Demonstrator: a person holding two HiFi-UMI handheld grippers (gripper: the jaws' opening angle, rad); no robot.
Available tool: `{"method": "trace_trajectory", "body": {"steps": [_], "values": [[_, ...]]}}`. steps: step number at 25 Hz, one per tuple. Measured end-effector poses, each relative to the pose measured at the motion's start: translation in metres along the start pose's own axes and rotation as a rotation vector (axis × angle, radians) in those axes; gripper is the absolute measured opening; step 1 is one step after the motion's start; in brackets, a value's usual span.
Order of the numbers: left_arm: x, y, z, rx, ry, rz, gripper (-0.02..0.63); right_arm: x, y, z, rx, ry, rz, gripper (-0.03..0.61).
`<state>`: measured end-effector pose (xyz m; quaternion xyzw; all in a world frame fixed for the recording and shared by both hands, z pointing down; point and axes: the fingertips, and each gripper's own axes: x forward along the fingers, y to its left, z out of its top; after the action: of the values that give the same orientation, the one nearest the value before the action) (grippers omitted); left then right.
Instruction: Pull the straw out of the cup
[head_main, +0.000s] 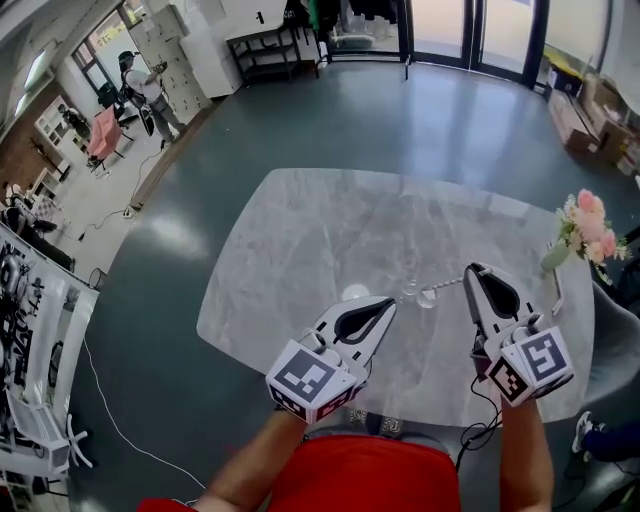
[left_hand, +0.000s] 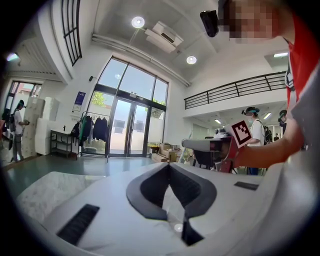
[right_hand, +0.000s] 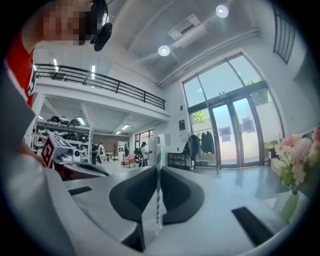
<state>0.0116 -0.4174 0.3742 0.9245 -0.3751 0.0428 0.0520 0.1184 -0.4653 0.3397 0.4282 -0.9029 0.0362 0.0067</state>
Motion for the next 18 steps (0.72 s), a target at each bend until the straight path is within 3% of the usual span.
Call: {"method": "trace_trajectory", "body": {"steps": [12,18], "values": [[-0.019,-0.005,0.006,-0.007,-0.016,-0.02,0.02,-0.091,-0.013,0.018,0.165,-0.141,-0.094,0.026],[-0.033,-0.004,0.021,0.01,-0.03,-0.006,0.021,-0.113,-0.006,0.021,0.177,-0.172,-0.11,0.025]]}}
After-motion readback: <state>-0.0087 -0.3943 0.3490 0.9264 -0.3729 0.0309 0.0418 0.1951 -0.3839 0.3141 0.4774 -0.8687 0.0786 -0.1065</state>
